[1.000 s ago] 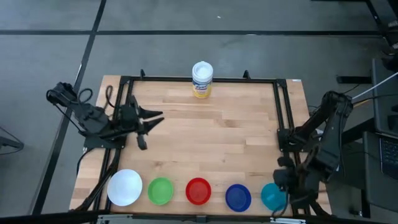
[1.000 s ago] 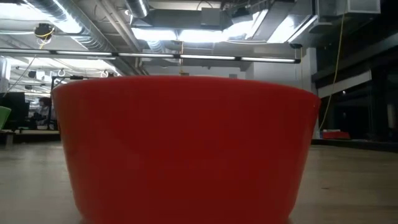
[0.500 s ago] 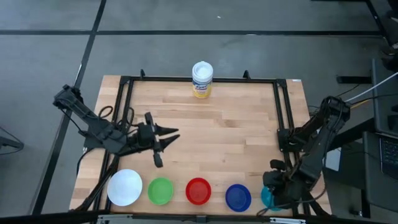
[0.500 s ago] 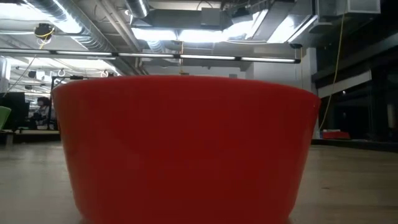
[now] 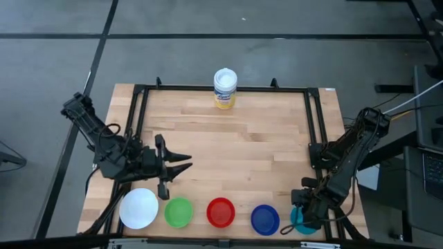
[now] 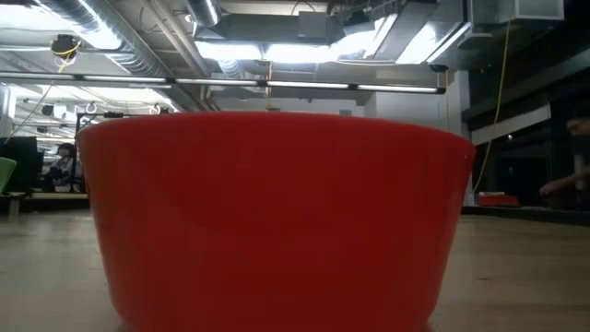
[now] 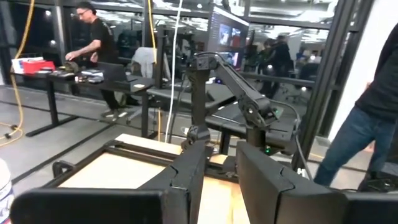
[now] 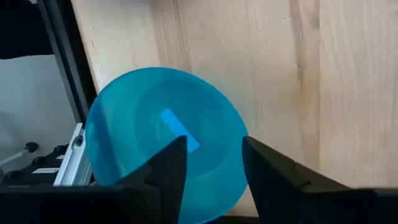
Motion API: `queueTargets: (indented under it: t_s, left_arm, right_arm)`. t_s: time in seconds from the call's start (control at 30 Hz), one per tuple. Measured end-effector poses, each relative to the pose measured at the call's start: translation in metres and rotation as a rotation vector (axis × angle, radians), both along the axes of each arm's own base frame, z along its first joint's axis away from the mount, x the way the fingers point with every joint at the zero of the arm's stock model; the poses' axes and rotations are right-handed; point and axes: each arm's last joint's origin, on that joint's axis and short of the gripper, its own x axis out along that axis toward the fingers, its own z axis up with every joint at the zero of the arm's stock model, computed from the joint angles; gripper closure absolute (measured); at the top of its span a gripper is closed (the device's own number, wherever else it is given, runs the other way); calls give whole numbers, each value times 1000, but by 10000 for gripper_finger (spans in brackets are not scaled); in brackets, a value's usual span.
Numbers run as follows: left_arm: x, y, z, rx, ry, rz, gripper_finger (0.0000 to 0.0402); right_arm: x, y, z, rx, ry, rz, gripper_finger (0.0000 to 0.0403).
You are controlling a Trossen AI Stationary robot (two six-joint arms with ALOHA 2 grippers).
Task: Nest bowls inside each other
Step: Stack the light blue bowl on top of the white bowl
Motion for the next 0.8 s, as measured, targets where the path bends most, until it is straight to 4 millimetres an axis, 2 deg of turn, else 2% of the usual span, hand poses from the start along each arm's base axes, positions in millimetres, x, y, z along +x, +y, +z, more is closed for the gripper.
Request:
queueTargets:
  t_s: [0.17,0.5,0.57,0.67,0.7,0.8]
  left_arm:
    - [-5,-5,0,-1,2,-4,313]
    - [-6,-6,0,-7,-2,11,313]
    - [-7,-5,1,-21,-6,45,314]
    - [-7,-2,1,-43,-6,133,321]
    - [-8,-2,1,-47,-5,158,326]
    - [-8,0,-1,-37,10,207,344]
  right_arm:
    - [-1,-6,-8,-48,-22,-12,261]
    - [-11,-17,-45,-1,13,-118,262]
    - [-13,-21,-50,-25,20,-144,288]
    - [-5,-24,-49,-35,-12,-161,372]
    - [-1,-25,-47,-40,-38,-169,386]
    - [19,-28,-36,-51,-134,-235,395]
